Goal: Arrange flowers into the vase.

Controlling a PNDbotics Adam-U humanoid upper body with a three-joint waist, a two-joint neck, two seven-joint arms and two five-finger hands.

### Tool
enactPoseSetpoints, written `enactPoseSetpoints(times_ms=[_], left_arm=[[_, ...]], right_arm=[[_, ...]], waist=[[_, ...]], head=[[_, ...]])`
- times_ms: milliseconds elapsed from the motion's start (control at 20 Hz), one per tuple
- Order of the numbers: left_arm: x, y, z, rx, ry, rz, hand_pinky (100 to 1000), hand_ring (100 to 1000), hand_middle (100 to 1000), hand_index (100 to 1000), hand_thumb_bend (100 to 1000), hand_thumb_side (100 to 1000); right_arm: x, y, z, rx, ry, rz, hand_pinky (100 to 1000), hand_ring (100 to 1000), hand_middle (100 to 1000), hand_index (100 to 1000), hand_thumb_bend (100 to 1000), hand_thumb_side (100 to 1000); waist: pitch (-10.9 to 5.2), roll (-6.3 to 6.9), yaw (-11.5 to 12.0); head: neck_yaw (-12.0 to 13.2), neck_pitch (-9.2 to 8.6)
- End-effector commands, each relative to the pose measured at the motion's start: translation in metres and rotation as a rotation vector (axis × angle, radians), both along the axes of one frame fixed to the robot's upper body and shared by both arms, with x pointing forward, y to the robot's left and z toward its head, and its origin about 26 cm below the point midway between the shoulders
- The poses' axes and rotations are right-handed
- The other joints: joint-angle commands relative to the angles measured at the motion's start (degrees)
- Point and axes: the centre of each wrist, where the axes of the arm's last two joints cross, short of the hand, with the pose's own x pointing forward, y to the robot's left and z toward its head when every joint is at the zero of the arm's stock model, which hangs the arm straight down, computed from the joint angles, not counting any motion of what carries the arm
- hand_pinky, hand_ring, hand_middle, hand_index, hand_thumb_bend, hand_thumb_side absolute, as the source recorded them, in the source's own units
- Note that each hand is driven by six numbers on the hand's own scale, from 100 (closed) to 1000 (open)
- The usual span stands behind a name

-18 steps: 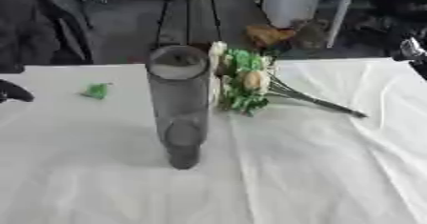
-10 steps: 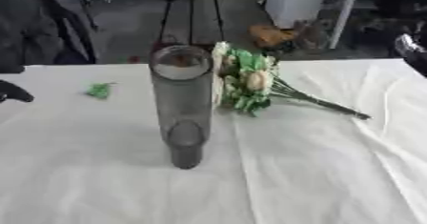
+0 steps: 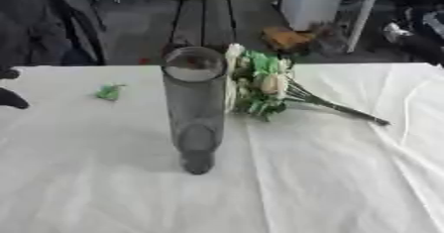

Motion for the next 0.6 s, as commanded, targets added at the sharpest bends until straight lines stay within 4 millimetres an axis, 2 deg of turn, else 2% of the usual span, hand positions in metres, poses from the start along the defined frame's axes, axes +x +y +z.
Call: enactPoseSetpoints(times_ms=[50, 600], left_arm=[[0.0, -0.002, 0.011, 0.013, -0.031, -0.016, 564, 496, 654, 700, 1000, 815], [0.002, -0.01, 0.016, 0.013, -0.045, -0.06, 564, 494, 653, 701, 1000, 813]], right_arm=[[0.009, -0.007, 0.012, -0.046, 0.033, -0.027, 723, 759, 729, 836, 100, 635], [0.041, -0.022, 0.003, -0.123, 0.108, -0.134, 728, 765, 737, 839, 100, 613]], waist=[[-0.7, -0.03, 0.5], [0.43, 0.37, 4.2]], head=[[-0.6, -0.07], [-2.1, -0.75]])
